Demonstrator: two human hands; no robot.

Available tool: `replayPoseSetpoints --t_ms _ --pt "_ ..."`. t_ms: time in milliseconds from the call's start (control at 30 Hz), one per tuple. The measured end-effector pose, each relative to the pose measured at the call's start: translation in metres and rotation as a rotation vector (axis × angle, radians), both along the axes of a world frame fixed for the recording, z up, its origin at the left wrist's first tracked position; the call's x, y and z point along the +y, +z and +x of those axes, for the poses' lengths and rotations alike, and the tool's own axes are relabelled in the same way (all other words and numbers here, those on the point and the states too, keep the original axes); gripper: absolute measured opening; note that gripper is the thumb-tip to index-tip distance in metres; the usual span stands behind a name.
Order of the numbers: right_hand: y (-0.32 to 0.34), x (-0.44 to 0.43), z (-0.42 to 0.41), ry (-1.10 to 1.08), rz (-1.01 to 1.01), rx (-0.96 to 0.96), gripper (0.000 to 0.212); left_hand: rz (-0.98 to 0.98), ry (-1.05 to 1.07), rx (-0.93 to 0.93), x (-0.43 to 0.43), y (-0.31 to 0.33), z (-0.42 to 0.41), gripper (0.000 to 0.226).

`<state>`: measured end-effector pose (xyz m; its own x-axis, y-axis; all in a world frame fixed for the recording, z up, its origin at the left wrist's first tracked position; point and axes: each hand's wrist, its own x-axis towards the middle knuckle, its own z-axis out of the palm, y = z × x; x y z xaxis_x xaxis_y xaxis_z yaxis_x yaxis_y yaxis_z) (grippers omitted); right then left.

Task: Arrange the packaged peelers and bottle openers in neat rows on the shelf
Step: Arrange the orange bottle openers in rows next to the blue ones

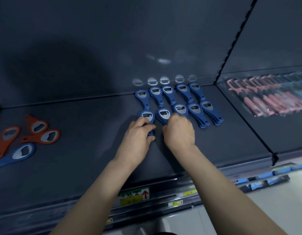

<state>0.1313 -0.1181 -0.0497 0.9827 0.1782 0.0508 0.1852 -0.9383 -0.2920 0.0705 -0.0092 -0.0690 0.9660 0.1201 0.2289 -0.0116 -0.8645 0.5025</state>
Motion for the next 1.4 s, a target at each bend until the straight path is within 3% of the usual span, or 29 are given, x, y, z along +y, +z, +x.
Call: replayPoseSetpoints --t_ms 200,333,533,933,1133,1400 --pt "0.002 -0.002 -0.004 -0.025 -0.022 -0.031 0.019 -0.054 -0.038 -0.011 -0.002 -0.002 0.002 0.04" --pt "0.004 0.003 -0.01 0.052 0.079 -0.106 0.019 -0.256 0.021 0.077 0.008 -0.001 -0.001 0.072" --pt "0.007 0.014 -0.007 0.091 0.338 0.142 0.025 -0.335 0.055 0.292 0.029 0.0 0.009 0.105" --pt "0.006 0.016 -0.001 0.176 0.362 0.182 0.002 -0.408 0.082 0.21 0.026 -0.011 0.013 0.093" --pt "0.01 0.013 0.007 0.193 0.393 0.225 0.011 -0.441 0.139 0.147 0.016 -0.012 0.015 0.084" --pt "0.012 0.008 0.012 0.203 0.452 0.266 0.017 -0.443 0.177 0.185 0.015 -0.01 0.016 0.091"
